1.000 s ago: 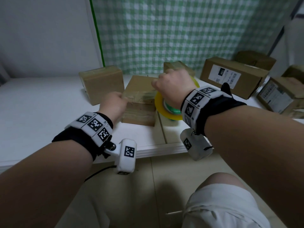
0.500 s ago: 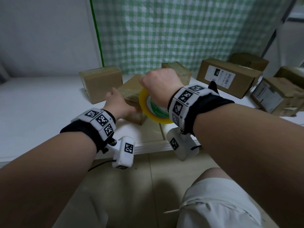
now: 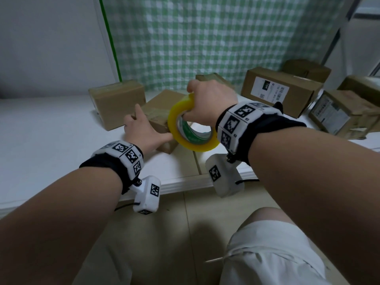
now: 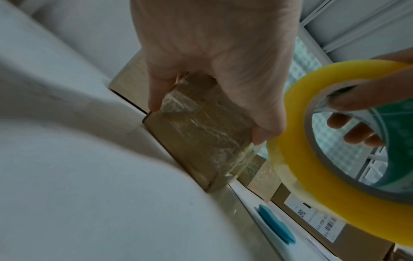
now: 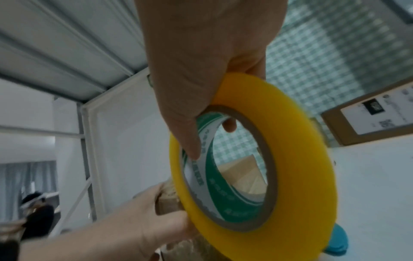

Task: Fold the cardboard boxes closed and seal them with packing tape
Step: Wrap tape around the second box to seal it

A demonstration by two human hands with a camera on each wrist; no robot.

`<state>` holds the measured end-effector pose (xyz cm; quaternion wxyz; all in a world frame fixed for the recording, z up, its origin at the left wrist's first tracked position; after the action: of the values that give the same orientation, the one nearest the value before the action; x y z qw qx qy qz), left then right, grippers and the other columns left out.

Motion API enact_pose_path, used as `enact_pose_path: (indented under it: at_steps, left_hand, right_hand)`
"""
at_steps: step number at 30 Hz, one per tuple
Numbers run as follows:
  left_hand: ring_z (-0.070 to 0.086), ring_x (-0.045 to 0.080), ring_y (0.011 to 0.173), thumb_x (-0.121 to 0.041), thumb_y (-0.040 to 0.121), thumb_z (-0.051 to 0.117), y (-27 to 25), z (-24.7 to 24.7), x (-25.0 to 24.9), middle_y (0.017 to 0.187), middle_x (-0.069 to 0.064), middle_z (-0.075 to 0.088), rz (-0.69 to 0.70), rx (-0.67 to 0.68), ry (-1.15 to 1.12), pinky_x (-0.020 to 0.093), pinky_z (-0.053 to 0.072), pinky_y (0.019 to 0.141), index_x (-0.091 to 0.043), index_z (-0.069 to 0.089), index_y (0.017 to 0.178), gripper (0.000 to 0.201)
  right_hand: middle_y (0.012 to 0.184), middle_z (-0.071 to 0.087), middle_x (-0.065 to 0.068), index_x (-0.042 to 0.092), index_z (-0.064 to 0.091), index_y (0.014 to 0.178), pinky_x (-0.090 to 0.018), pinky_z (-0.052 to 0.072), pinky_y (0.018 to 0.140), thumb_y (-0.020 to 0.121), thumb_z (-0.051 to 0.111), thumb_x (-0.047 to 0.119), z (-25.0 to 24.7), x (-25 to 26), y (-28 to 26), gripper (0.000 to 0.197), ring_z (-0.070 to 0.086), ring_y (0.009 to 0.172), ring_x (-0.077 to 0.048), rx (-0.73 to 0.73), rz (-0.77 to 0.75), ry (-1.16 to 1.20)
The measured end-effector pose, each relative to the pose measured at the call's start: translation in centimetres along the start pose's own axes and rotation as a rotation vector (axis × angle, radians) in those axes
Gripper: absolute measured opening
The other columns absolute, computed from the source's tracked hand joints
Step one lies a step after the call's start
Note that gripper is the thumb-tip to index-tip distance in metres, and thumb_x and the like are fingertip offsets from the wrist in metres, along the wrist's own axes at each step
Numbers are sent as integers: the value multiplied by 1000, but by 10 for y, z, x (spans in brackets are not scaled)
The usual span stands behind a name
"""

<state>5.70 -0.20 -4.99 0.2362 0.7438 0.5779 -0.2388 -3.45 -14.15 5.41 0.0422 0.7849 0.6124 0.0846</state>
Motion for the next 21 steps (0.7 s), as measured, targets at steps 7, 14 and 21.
enact_pose_path:
  at_steps: [7,14,21]
  left_hand:
    - [27,35,134,-46,58,79,-12,-15,7,142,20,21,55,-14,46,43,34,107,-23,4,151,121]
    - [35,35,131,-38,62,79,-29,-31,28,144,21,20,80,34,45,38,34,107,-23,1,151,119]
    - [33,30,132,-39,62,81,-33,-32,35,145,22,24,85,48,-7,36,32,106,-27,-5,151,124]
  right_hand:
    - [113,52,6,24,54,127,-27,41,74,66,70,66,3,-9,-7,76,50,96,-13,148,49,406]
    - [103,61,8,20,57,110,-29,45,83,71,68,63,15,9,-32,59,58,95,-14,403,78,784]
    - [126,58,-3,17,55,130,-34,46,92,86,52,61,4,27,-43,62,57,110,-23,281,53,737]
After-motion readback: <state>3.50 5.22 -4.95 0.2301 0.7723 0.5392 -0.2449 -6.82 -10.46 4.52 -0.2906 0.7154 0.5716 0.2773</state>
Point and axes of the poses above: each hand's wrist, its own y-axis towards the middle knuckle, its own z-axis out of the palm, x = y × z, the point moved 5 cm from there along y, towards the middle knuckle
